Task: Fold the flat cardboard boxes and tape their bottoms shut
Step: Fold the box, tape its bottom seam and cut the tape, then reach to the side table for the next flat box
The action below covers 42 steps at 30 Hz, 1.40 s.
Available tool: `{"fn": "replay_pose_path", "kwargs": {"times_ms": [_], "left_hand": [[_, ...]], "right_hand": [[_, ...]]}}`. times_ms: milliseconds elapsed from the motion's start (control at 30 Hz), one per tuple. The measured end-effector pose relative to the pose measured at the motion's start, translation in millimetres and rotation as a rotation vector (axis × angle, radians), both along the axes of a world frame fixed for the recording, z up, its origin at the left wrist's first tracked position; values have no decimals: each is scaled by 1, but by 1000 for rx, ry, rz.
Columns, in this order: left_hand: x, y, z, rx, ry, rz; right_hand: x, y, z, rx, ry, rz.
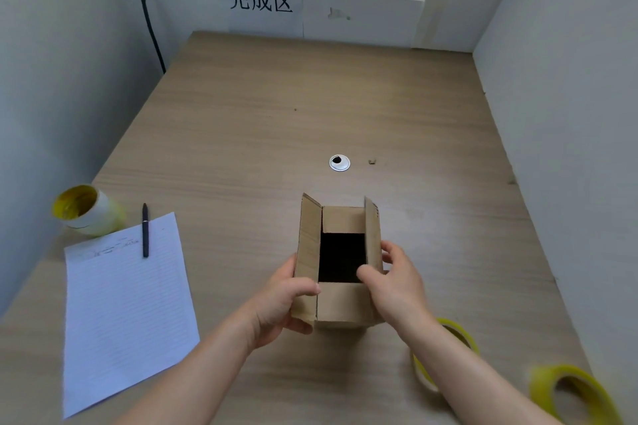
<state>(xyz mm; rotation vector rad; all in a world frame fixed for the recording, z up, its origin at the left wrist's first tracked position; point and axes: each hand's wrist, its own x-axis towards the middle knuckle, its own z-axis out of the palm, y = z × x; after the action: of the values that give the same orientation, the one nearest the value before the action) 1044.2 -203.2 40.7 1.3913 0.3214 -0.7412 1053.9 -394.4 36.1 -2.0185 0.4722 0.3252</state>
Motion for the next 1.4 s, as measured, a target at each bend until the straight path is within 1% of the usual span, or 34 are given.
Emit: {"fn": "replay_pose_path", "kwargs": {"times_ms": [100, 167, 233, 300, 367, 433, 533, 633, 733, 833, 933, 1033, 1100, 1267, 1400], "left_hand": [[1, 0, 2, -3, 3, 95], [3, 0, 2, -7, 2, 170], [6, -1, 2, 9, -3, 225], [8, -3, 2, 60, -11, 248], [10, -6, 3, 111, -40, 267], [13, -9, 4, 153, -60, 286], [21, -17, 4, 202, -71, 275], [38, -35, 8, 221, -97, 222], [62, -66, 14, 234, -108, 177], [92, -101, 16, 273, -120, 72], [123, -139, 16, 313, -115, -39], [153, -179, 19, 274, -102, -40], [175, -207, 18, 234, -97, -22], [225, -273, 11, 192, -99, 4], [256, -313, 5, 180, -82, 24]], "right_hand": [[0, 1, 7, 146, -66, -66], [1, -3, 8, 217, -86, -182], [4, -10, 4, 334, -53, -313], [4, -15, -2, 415, -12, -384], [1, -16, -5, 428, 4, -363], [-3, -15, -4, 419, -9, -292], [1, -18, -1, 408, -35, -322], [13, -30, 5, 323, -85, -351], [29, -53, 14, 215, -100, -332], [56, -90, 19, 87, -107, -338], [87, -131, 15, -10, -118, -397], [116, -168, 13, -87, -142, -453], [134, -195, 15, -154, -191, -481], [175, -254, 13, -413, -256, -361], [207, -285, 21, -565, -180, -226]]}}
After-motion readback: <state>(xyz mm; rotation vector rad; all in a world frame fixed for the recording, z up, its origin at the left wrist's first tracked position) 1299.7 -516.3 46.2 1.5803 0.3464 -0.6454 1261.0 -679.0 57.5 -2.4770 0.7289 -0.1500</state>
